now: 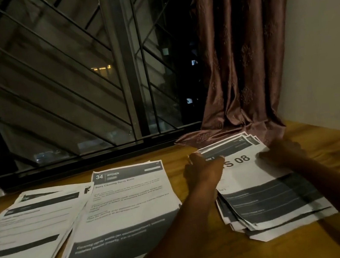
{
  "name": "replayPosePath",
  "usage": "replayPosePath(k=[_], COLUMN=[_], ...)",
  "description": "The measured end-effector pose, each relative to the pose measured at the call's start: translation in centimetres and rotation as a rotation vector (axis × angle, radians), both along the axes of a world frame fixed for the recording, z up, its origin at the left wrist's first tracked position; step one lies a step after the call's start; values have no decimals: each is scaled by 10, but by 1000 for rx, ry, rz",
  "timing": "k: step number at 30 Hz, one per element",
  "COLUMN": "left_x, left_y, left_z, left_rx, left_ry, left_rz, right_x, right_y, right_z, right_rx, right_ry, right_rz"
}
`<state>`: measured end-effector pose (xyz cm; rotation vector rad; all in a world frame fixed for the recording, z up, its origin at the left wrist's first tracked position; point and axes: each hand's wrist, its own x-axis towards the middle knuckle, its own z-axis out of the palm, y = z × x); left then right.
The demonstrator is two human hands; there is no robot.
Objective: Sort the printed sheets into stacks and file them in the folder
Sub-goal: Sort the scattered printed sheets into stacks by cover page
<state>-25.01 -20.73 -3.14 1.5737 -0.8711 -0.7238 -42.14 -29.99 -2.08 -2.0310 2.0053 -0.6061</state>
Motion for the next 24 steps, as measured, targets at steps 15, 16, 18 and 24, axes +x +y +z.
replayPosePath(k=[15, 16, 18, 24], left_x=[222, 229, 242, 267], left_y=[185, 188, 187, 177], left_z=[1, -1, -5, -21], left_rx=[-51, -29, 52, 328], left_ry=[-492, -536, -594, -858], left_rz=[361, 309, 206, 131], right_x=[184, 190, 198, 215], right_y=[93, 97, 104, 125], right_z=[18, 20, 20, 22], right_rx=[183, 189, 228, 255], right_ry=[12, 32, 73, 166], right_rz=[571, 561, 546, 588])
